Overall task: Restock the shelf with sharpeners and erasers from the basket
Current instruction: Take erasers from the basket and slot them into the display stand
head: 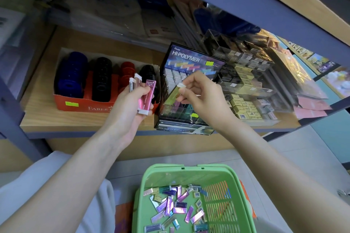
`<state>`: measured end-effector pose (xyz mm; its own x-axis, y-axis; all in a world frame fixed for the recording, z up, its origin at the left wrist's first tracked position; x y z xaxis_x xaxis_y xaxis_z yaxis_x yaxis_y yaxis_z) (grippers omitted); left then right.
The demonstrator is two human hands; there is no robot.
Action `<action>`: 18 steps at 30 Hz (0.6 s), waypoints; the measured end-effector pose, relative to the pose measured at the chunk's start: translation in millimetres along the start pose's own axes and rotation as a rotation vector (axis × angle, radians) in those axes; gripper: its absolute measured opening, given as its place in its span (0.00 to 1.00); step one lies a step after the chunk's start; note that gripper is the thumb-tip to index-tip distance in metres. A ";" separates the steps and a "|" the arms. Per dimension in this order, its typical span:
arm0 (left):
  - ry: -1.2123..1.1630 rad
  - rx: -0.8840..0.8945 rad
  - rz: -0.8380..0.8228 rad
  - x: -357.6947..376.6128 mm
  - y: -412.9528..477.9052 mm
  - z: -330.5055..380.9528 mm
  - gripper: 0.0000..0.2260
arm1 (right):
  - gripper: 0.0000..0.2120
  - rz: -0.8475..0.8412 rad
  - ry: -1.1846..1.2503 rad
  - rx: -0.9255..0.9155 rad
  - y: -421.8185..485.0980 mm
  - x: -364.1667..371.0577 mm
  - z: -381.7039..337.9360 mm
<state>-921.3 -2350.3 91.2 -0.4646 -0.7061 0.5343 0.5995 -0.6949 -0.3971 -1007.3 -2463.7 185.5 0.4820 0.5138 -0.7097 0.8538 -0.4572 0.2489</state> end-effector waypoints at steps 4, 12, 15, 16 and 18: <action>0.000 0.011 0.013 -3.4 0.0 1.8 0.06 | 0.11 -0.009 -0.095 -0.031 2.5 -1.7 -1.3; 0.025 -0.020 0.019 -4.4 -2.9 0.5 0.03 | 0.05 0.006 -0.275 -0.175 -7.1 9.1 -2.8; 0.059 -0.022 0.007 -0.1 -5.9 1.2 0.03 | 0.03 0.061 -0.359 -0.247 -14.7 12.8 -6.0; 0.068 -0.017 -0.002 2.2 -6.7 1.8 0.02 | 0.03 0.082 -0.416 -0.276 -17.1 13.1 -8.5; 0.106 0.001 -0.010 4.7 -8.2 3.1 0.02 | 0.03 0.112 -0.519 -0.307 -19.6 11.4 -14.0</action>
<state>-926.4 -2347.5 99.3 -0.5369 -0.7095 0.4566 0.5949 -0.7021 -0.3914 -1015.9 -2438.7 181.7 0.4797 0.0188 -0.8772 0.8582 -0.2181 0.4647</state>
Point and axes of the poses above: each hand's wrist, its own y-axis towards the middle knuckle, its own x-axis out of the palm, z = x × y, the point moved 10 cm from there along y, towards the middle knuckle, and after that the axes turned 4 degrees about -x, right-handed, at the moved point
